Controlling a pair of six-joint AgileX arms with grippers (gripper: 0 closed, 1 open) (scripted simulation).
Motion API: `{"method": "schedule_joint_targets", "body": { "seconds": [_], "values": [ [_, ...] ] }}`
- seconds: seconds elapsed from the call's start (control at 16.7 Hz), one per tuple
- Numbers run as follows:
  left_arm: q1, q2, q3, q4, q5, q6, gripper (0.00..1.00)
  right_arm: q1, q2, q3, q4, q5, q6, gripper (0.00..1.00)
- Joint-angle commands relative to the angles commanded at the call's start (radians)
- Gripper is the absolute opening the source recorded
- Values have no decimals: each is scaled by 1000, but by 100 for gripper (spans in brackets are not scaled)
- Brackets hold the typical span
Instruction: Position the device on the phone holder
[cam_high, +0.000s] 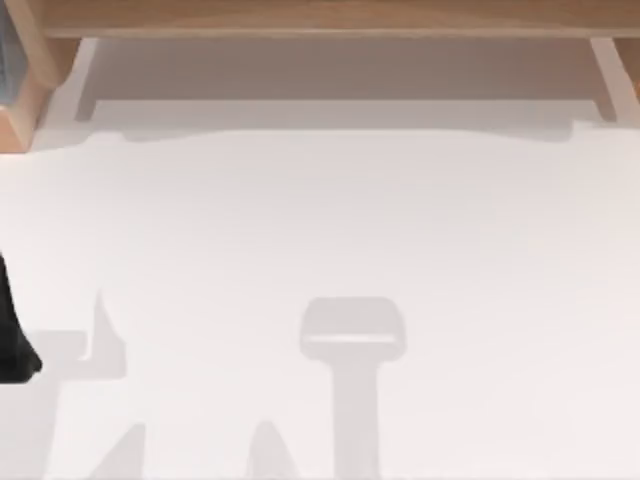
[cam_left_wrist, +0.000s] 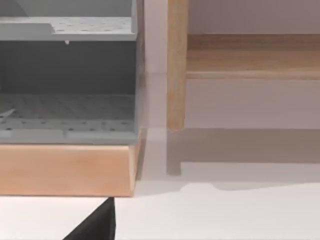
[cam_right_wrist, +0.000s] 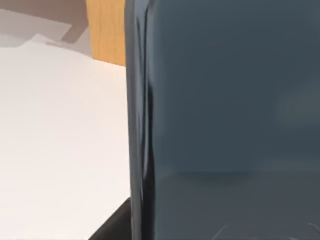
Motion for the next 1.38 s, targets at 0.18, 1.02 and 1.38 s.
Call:
{"method": "schedule_joint_targets", "body": {
  "seconds": [0.18, 1.02, 1.38],
  "values": [
    [0, 0, 0, 0, 0, 0, 100, 40, -2, -33, 108, 39, 64, 0],
    [0, 0, 0, 0, 0, 0, 100, 78, 51, -55, 221, 2, 169, 38],
    [0, 0, 0, 0, 0, 0, 100, 78, 51, -55, 221, 2, 169, 83]
  ]
}}
